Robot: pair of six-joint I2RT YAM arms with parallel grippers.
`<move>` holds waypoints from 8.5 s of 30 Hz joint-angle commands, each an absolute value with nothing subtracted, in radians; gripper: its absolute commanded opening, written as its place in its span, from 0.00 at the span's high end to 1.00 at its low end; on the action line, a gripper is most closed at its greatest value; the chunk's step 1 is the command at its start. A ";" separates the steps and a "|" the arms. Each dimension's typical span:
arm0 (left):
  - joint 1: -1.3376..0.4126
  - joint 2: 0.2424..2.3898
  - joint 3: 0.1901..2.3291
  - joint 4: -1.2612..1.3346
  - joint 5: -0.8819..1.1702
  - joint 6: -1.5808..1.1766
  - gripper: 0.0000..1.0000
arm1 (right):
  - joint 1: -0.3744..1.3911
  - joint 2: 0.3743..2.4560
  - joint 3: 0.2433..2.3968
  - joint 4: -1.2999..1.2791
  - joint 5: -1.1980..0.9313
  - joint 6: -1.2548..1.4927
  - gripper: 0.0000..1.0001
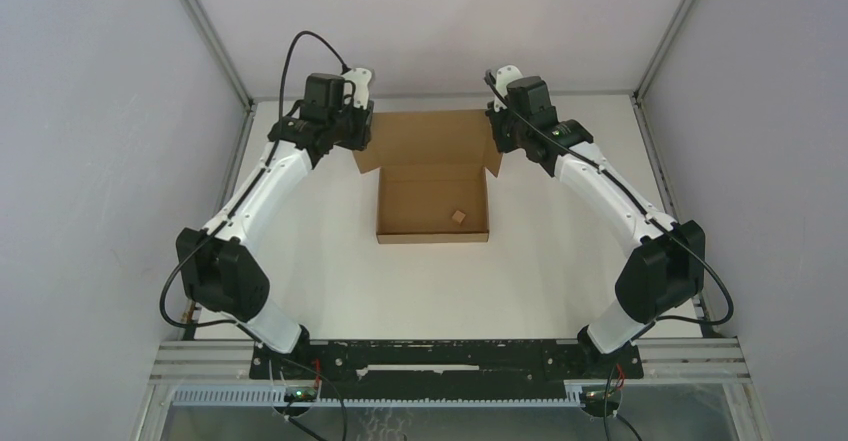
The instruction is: Fold the paper box
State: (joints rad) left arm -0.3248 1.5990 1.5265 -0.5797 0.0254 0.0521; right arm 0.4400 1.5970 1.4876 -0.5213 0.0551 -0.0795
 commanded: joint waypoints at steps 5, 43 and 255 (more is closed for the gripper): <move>-0.319 1.548 1.559 -0.560 0.054 0.055 0.69 | 0.435 1.584 1.530 -0.511 0.047 -0.059 0.86; -0.324 1.599 1.666 -0.610 0.091 -0.176 0.89 | 0.464 1.699 1.753 -0.692 0.069 0.076 0.97; -0.608 1.364 0.676 -0.113 -0.232 -0.572 0.85 | 0.531 1.310 0.764 -0.336 -0.061 0.416 0.59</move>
State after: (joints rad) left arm -0.6067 1.3617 0.6182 -0.1101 -0.2333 -0.5846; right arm 0.5549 1.4200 0.7628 -0.2882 -0.0452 0.4660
